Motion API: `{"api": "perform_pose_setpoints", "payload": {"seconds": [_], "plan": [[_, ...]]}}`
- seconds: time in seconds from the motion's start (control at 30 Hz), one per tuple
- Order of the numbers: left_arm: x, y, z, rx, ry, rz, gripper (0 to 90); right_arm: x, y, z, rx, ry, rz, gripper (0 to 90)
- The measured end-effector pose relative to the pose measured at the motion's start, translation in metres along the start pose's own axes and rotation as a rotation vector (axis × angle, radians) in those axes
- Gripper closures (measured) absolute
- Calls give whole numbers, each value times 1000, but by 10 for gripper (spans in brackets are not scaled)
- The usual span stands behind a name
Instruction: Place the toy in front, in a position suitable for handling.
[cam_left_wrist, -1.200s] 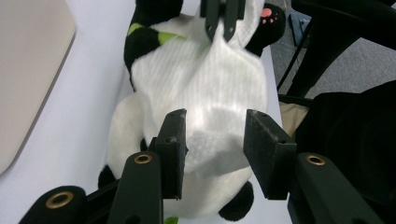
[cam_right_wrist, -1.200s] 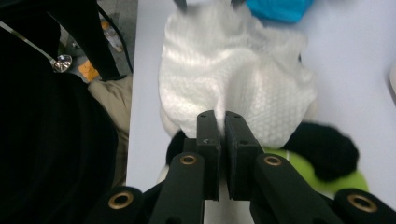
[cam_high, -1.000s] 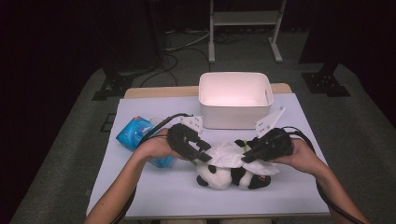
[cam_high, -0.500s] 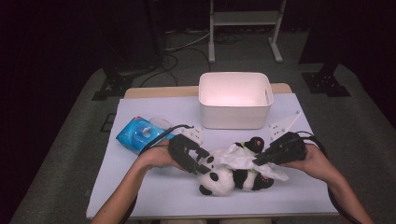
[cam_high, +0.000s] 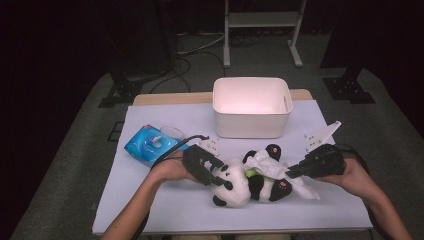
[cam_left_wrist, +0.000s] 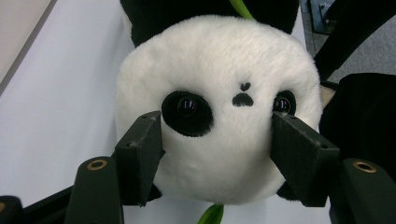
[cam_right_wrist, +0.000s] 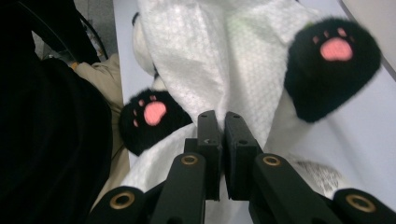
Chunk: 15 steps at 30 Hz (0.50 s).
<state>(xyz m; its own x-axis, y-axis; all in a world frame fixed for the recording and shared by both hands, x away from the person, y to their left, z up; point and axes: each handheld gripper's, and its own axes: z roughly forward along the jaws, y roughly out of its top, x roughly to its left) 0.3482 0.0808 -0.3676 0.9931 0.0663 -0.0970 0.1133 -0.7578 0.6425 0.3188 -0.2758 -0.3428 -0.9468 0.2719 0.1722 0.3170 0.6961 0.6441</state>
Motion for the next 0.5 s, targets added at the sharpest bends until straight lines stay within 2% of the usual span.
{"api": "perform_pose_setpoints", "payload": {"seconds": [0.23,0.27,0.5], "plan": [[-2,0,1,-5,2,0,347,-3,-4,-2,54,-41,8,850],[-2,0,1,-4,2,0,346,-3,-1,-1,64,-55,0,848],[-5,-1,2,-14,5,6,338,-3,28,13,49,-43,-53,837]]}}
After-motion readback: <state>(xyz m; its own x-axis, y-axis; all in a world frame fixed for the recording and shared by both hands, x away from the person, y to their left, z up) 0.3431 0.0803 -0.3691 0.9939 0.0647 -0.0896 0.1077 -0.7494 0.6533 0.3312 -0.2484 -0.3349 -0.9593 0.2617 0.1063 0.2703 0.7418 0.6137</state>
